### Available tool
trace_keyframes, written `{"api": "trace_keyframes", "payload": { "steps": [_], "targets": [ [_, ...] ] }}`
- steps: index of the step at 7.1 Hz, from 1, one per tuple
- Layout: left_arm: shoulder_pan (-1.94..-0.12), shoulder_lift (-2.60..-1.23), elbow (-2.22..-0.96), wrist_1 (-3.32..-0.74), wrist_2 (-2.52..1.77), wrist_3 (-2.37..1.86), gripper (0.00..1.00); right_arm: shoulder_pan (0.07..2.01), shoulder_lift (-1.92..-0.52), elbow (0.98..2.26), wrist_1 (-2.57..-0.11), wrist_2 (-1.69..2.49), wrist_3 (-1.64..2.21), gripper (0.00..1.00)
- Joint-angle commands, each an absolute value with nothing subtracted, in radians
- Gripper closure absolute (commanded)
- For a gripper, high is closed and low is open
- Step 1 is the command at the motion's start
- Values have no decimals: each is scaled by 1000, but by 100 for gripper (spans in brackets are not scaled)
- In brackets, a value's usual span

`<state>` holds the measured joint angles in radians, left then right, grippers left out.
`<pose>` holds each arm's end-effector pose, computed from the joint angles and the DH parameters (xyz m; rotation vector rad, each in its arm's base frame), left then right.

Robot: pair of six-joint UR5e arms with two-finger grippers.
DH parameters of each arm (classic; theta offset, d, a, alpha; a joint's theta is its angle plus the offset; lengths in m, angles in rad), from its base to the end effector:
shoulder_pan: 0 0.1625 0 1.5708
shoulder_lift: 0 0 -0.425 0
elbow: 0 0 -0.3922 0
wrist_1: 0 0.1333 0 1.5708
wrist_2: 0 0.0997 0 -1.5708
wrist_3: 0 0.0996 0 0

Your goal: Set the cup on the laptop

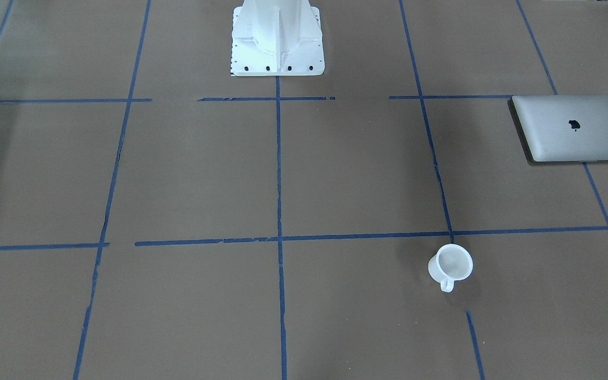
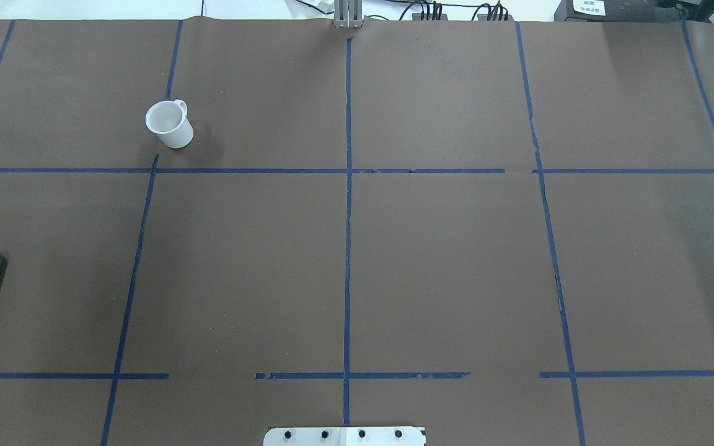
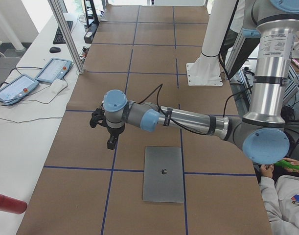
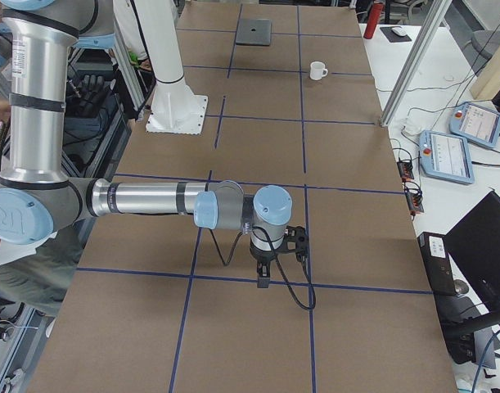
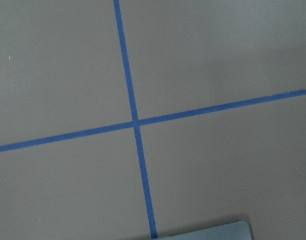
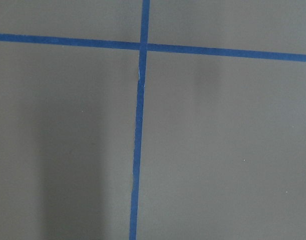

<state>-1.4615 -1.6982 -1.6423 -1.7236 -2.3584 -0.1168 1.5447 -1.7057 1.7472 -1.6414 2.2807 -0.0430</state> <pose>-0.0017 -0.5598 0.5382 0.2432 0.8118 0.1314 0.0571 -0.4338 0.6458 -0.0219 -0.7102 -0.0558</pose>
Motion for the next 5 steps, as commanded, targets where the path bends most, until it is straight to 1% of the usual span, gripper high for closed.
{"api": "trace_keyframes", "payload": {
  "steps": [1,2,4,5],
  "targets": [
    [-1381,-1962,-1496,-1598,-2323,-150,0,1545,-1706,1747,-1641,2281,-43,0],
    [-1343,-2042,-1435,-1586,-2307,-199,0,1545,-1706,1747,-1641,2281,-43,0],
    [-1261,-2223,-1256,-1606,-2290,-311,0,1545,-1706,1747,-1641,2281,-43,0],
    [-1228,-2249,-1197,-1702,-2290,-377,1,1545,-1706,1747,-1641,2281,-43,0]
  ]
}}
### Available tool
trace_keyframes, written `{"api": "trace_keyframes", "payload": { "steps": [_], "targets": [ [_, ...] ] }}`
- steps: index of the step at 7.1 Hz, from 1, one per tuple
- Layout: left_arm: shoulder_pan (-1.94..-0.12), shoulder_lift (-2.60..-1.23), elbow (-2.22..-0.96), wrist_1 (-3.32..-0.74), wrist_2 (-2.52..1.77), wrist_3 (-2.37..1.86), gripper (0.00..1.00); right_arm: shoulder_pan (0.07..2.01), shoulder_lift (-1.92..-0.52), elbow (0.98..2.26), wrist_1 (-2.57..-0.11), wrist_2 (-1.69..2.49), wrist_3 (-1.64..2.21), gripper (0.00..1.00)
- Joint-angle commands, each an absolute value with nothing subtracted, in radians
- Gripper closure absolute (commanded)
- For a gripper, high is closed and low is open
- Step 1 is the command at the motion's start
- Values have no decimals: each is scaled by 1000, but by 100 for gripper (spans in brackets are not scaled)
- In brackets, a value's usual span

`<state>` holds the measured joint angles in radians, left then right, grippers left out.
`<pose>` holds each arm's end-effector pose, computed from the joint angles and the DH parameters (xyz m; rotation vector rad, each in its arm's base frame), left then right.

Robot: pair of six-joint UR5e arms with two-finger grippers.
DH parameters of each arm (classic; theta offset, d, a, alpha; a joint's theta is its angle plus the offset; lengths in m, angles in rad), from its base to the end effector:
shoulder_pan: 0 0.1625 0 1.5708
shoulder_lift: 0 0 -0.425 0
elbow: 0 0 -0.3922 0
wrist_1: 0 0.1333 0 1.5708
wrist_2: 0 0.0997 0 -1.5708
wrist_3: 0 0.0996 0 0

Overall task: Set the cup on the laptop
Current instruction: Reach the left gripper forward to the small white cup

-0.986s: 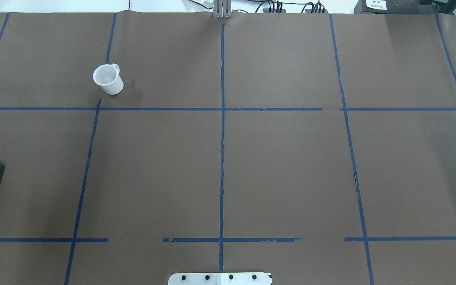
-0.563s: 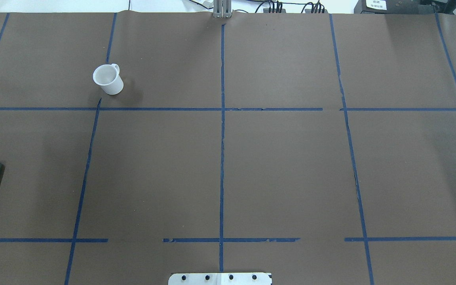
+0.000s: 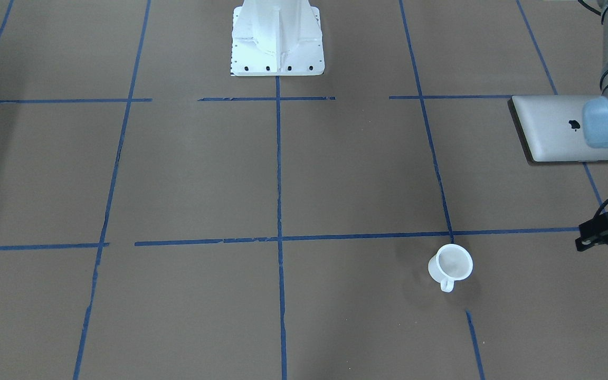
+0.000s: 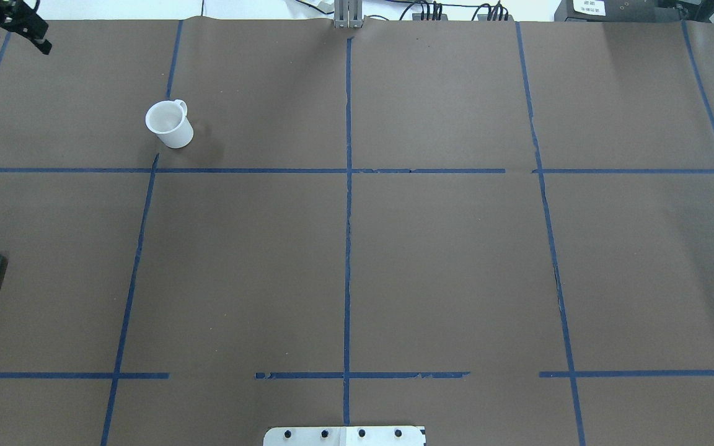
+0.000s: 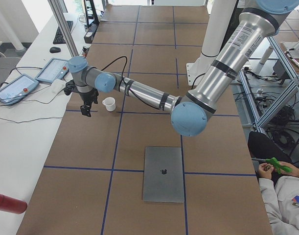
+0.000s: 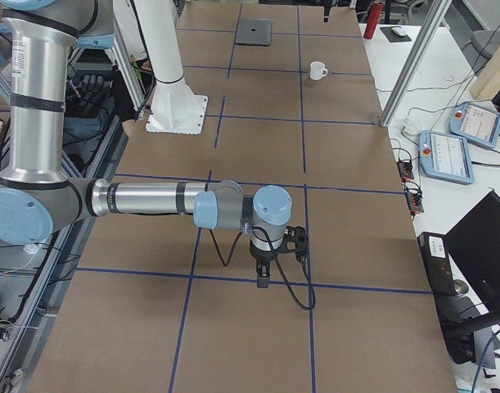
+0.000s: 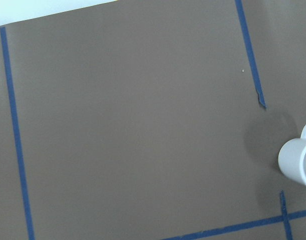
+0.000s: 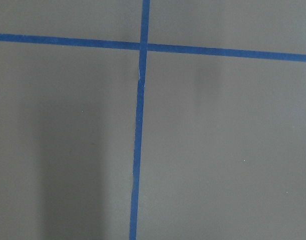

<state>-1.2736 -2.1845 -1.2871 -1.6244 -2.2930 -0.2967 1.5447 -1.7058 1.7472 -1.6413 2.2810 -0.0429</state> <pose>0.1511 -0.7237 0.4148 0.1420 0.7893 0.1390 0.0571 -0.4338 0.6458 -0.0219 -0.7105 -0.0557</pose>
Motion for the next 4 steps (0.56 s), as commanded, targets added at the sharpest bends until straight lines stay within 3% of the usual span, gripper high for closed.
{"api": "trace_keyframes", "payload": {
  "steps": [1,2,4],
  "targets": [
    [-1189,-2291,-1113,-1823,-2290,-475,1,1545,-1706,1747,-1641,2280,-43,0],
    [-1158,-2366,-1013,-1856,-2290,-532,1,1545,-1706,1747,-1640,2281,-44,0],
    [-1076,-2387,-974,-1864,-2246,-595,1,1545,-1706,1747,-1641,2281,-44,0]
  ]
}}
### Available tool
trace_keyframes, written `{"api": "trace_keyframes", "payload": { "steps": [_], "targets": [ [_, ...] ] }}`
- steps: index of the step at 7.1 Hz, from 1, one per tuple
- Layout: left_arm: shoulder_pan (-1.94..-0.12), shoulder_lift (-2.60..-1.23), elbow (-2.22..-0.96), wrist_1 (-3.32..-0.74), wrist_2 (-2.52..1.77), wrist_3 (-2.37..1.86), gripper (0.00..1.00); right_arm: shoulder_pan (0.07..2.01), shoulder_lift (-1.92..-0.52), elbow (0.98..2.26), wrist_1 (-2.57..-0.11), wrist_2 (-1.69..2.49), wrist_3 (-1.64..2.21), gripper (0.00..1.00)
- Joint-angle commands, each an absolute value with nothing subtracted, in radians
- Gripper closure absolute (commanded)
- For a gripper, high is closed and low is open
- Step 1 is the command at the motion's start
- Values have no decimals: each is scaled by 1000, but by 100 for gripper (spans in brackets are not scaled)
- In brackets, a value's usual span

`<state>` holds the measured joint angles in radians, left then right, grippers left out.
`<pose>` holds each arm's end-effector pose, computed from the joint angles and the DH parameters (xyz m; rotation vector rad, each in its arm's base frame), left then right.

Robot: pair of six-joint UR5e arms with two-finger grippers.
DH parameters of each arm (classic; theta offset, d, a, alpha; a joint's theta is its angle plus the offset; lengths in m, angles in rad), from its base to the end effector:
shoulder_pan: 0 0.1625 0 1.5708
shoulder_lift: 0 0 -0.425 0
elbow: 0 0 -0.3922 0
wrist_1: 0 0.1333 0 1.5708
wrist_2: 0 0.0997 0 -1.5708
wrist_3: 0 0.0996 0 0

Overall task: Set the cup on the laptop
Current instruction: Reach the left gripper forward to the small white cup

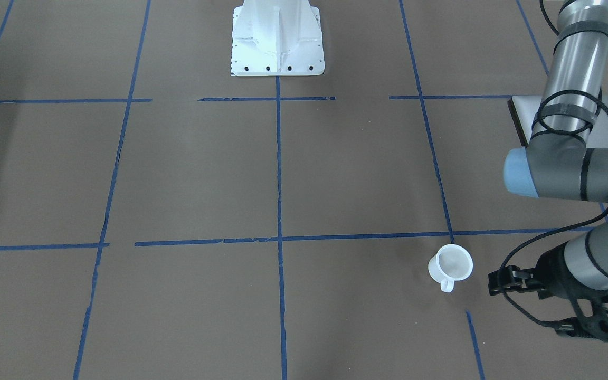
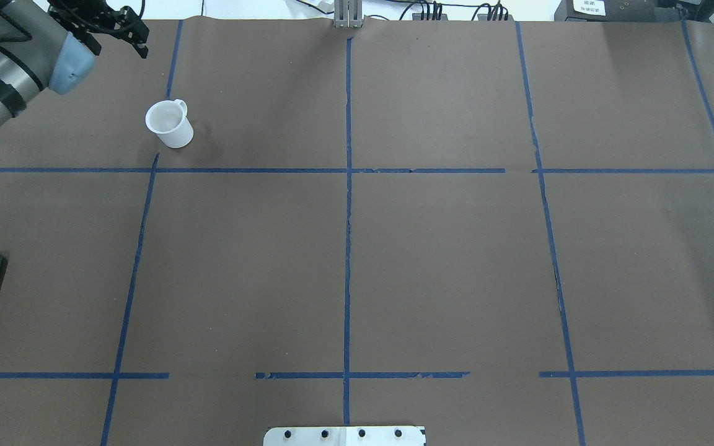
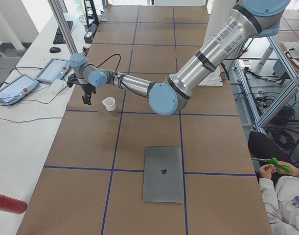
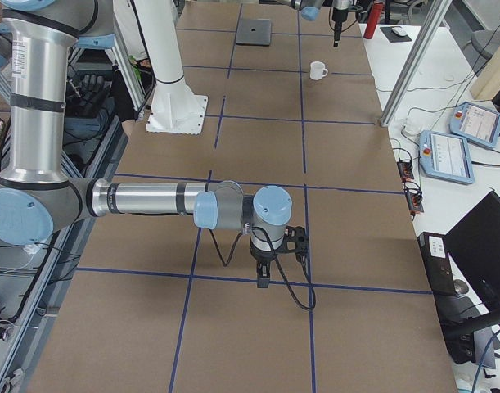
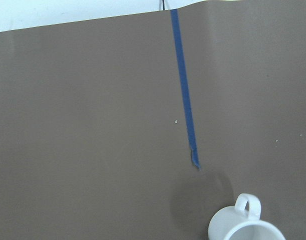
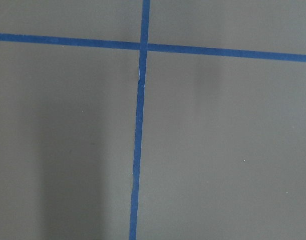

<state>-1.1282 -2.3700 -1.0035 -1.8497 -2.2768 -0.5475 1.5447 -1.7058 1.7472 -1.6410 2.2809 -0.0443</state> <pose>0.2850 -0.7617 0.3861 0.1024 0.8389 0.0817 0.0571 -0.4338 0.6458 -0.0211 -0.7104 -0.0572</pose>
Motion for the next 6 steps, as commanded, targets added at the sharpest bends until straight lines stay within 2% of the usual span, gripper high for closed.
{"api": "trace_keyframes", "payload": {
  "steps": [1,4,5,6],
  "targets": [
    [-1037,-2388,-945,-1943,-2209,-636,1,1545,-1706,1747,-1640,2281,-43,0],
    [-980,-2398,-873,-2019,-2201,-652,5,1545,-1706,1747,-1641,2281,-44,0],
    [-976,-2398,-870,-2020,-2203,-649,17,1545,-1706,1747,-1641,2281,-44,0],
    [-979,-2399,-870,-2019,-2210,-647,86,1545,-1706,1747,-1641,2280,-44,0]
  ]
}}
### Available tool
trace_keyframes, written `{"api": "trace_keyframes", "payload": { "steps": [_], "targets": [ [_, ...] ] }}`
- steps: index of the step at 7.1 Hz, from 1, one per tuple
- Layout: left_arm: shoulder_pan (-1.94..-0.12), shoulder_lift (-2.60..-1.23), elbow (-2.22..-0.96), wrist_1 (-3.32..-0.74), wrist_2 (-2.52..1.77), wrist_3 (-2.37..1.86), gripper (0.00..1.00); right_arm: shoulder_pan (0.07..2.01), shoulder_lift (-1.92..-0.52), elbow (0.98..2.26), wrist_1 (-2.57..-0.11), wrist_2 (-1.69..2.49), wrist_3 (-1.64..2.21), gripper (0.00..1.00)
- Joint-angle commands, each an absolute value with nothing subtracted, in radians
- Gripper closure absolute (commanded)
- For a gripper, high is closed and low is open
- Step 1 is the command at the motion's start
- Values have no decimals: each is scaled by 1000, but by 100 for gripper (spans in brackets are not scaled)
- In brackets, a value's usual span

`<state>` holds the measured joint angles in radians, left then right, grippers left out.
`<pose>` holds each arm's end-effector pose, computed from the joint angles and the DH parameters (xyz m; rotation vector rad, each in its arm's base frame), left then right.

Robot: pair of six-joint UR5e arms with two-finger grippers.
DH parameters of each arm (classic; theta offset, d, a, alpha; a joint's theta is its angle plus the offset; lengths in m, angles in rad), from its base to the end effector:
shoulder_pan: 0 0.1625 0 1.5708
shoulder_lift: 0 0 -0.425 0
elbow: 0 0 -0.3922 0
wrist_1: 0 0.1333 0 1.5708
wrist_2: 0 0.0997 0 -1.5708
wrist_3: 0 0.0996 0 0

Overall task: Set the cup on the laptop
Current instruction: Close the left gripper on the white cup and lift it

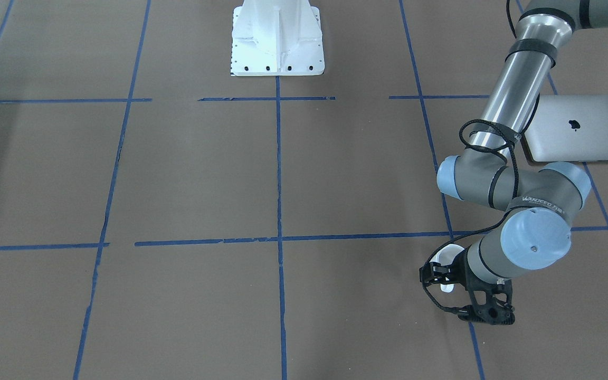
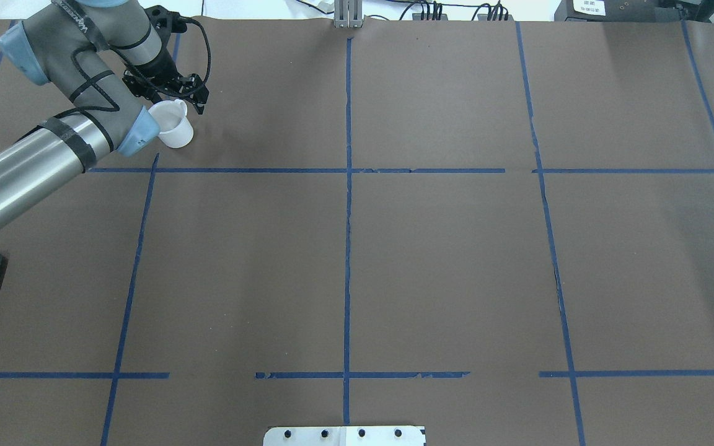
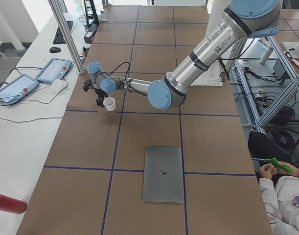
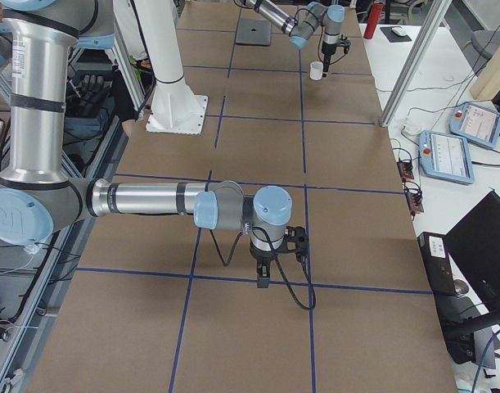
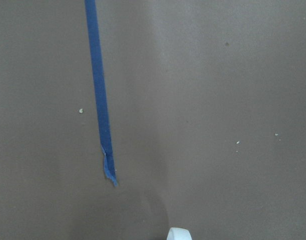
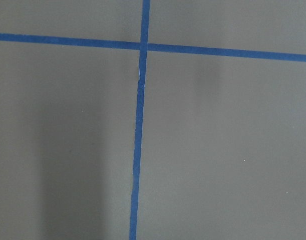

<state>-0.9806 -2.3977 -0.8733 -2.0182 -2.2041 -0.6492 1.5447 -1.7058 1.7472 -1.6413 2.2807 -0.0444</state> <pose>0.3996 -0.7301 0.4126 0.0961 0.8239 0.1270 0.0571 -0.4338 0.6458 -0.0214 -0.7102 -0.0572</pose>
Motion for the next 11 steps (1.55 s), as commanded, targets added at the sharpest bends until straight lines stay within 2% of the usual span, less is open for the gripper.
{"api": "trace_keyframes", "payload": {
  "steps": [1,6,7,9,11],
  "targets": [
    [-985,-2399,-870,-2008,-2214,-646,100,1545,-1706,1747,-1641,2281,-43,0],
    [-1084,-2407,-891,-1970,-2253,-638,100,1545,-1706,1747,-1641,2279,-43,0],
    [-1116,-2402,-947,-1886,-2255,-602,100,1545,-1706,1747,-1641,2281,-44,0],
    [-1176,-2312,-1204,-1543,-2255,-414,100,1545,-1706,1747,-1641,2280,-43,0],
    [-1260,-2096,-1517,-1332,-2243,-219,100,1545,-1706,1747,-1640,2281,-44,0]
  ]
}}
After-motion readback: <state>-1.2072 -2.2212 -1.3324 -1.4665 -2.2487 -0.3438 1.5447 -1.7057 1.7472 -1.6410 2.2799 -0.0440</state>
